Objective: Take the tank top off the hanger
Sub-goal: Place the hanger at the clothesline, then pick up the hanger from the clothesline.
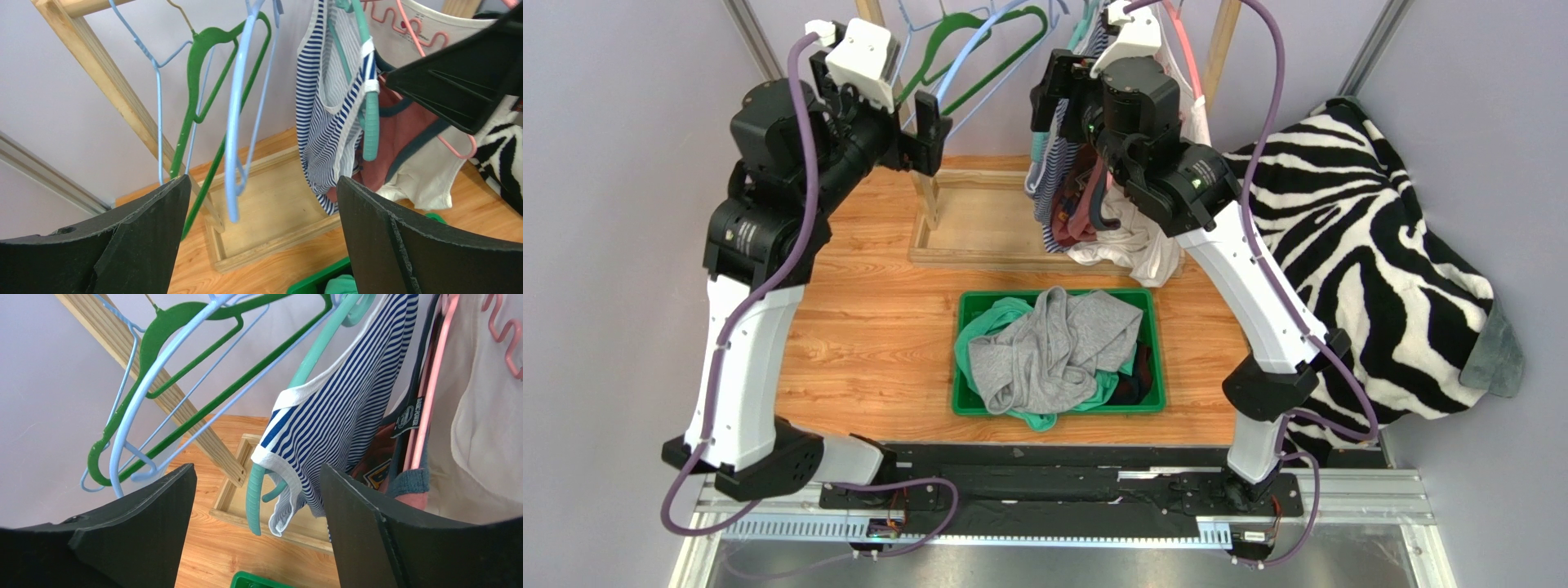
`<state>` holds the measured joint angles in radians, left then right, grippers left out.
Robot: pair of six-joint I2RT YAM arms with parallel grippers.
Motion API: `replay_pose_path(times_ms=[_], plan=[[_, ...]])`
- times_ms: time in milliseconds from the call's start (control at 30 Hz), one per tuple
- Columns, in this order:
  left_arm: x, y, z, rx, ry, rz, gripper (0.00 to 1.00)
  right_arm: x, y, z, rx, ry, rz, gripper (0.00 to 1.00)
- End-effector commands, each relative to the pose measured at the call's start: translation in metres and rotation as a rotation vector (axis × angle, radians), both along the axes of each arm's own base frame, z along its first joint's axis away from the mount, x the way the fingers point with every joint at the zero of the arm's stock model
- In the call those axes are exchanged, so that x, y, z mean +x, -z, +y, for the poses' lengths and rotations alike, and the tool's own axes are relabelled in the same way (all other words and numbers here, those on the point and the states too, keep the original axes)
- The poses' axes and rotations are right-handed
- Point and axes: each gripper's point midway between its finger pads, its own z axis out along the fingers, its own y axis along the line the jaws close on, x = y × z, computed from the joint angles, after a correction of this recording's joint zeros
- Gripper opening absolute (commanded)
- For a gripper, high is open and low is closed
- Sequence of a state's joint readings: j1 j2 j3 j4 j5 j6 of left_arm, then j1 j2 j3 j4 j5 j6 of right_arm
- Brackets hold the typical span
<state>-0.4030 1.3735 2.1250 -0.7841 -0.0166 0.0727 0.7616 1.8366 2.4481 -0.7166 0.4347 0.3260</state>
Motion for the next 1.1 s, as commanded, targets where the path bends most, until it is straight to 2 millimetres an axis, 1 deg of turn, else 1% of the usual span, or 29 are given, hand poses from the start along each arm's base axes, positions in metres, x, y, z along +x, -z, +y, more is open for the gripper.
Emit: replay_pose_path(times_ms=[0,33,200,267,300,400,433,600,633,700,833,867,1000,1033,1067], plan=[[-0.017,-0.001,0.001,0.030,0.049,-0.022,0.96,-0.005,-0.013,0.000,0.088,0.003,-0.003,0.76],[-0.021,-0.002,0.001,0.030,0.052,-0.025,0.96,-0.002,-0.007,-0.002,0.081,0.027,0.012,0.76],[-0.030,-0.003,0.004,0.032,0.061,-0.033,0.96,0.008,0.006,0.000,0.069,0.065,0.037,0.74],[-0.033,-0.005,0.006,0.031,0.055,-0.041,0.96,0.012,0.016,-0.001,0.036,0.092,0.061,0.73],[-0.033,-0.006,0.007,0.034,0.052,-0.045,0.97,0.017,0.020,0.002,0.028,0.094,0.067,0.73],[-0.035,-0.009,0.010,0.034,0.044,-0.055,0.97,0.021,0.033,0.003,-0.013,0.100,0.090,0.73],[-0.035,-0.010,0.010,0.034,0.045,-0.059,0.97,0.022,0.040,0.001,-0.028,0.113,0.103,0.73],[-0.038,-0.009,0.011,0.034,0.042,-0.057,0.97,0.027,0.045,-0.013,-0.062,0.161,0.100,0.72],[-0.039,-0.010,0.012,0.032,0.038,-0.063,0.97,0.029,0.047,-0.018,-0.070,0.182,0.101,0.71],[-0.039,-0.009,0.014,0.039,0.033,-0.064,0.97,0.027,0.043,-0.025,-0.089,0.202,0.089,0.68],[-0.041,-0.007,0.016,0.043,0.025,-0.062,0.98,0.023,0.044,-0.045,-0.136,0.259,0.085,0.57],[-0.040,-0.005,0.016,0.045,0.026,-0.058,0.98,0.020,0.044,-0.051,-0.141,0.263,0.088,0.56],[-0.041,-0.003,0.016,0.044,0.026,-0.054,0.98,0.016,0.048,-0.064,-0.138,0.260,0.101,0.59],[-0.042,-0.002,0.015,0.045,0.030,-0.051,0.98,0.016,0.048,-0.063,-0.134,0.242,0.102,0.63],[-0.043,-0.003,0.015,0.042,0.032,-0.052,0.98,0.016,0.047,-0.064,-0.131,0.237,0.099,0.65]])
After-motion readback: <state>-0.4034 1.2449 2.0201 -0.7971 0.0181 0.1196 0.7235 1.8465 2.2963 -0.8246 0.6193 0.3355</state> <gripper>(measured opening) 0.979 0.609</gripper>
